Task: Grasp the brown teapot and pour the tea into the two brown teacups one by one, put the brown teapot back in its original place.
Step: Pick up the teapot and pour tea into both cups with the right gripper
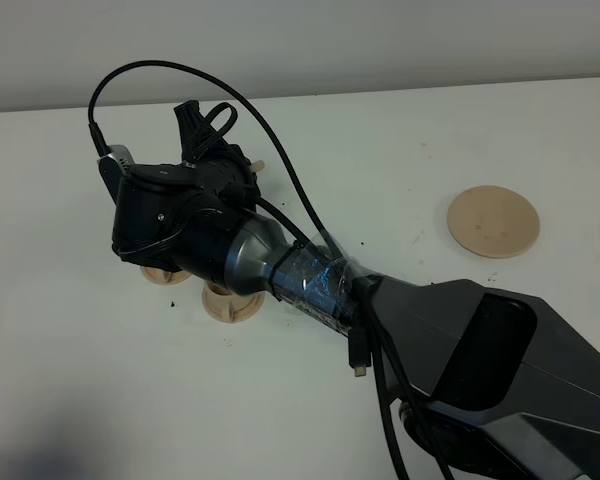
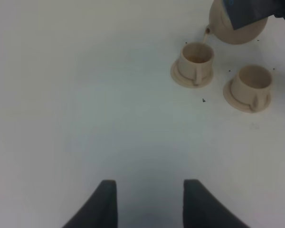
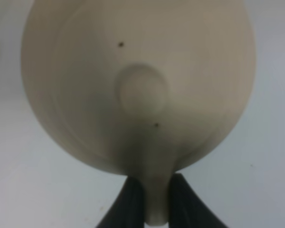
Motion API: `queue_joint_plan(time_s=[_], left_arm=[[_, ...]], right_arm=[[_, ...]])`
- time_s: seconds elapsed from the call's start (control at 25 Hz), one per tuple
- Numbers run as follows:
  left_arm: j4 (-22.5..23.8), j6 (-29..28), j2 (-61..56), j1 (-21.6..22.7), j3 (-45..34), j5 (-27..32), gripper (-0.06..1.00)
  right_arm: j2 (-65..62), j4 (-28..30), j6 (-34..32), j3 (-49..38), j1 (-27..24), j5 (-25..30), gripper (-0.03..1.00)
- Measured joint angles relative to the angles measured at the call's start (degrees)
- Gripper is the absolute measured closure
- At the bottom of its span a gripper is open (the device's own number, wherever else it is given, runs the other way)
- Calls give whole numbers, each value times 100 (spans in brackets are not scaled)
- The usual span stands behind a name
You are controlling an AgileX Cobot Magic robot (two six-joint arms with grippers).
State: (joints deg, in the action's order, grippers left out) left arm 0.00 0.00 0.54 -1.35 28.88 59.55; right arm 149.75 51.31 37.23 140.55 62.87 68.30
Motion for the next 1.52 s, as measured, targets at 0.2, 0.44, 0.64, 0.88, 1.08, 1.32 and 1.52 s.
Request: queue_joint_plan(time_s=[0.2, 0.44, 0.64, 0.88, 1.08, 1.32, 1.52], left_arm=[[0, 0, 0, 0, 0, 0, 57], [0, 0, 0, 0, 0, 0, 57], [0, 0, 0, 0, 0, 0, 57], [0, 0, 0, 0, 0, 0, 57], [0, 0, 0, 0, 0, 0, 57], [0, 0, 0, 0, 0, 0, 57], [0, 0, 0, 0, 0, 0, 57]], right_arm=[[0, 47, 22, 0, 0, -2, 84], [0, 59, 65, 0, 0, -2, 84], [0, 139, 205, 0, 0, -7, 84], [0, 167, 247, 0, 0, -35, 84], [0, 219, 375, 0, 0, -48, 84], [0, 337, 387, 0, 0, -69, 84], [0, 379, 490, 0, 0, -68, 84]])
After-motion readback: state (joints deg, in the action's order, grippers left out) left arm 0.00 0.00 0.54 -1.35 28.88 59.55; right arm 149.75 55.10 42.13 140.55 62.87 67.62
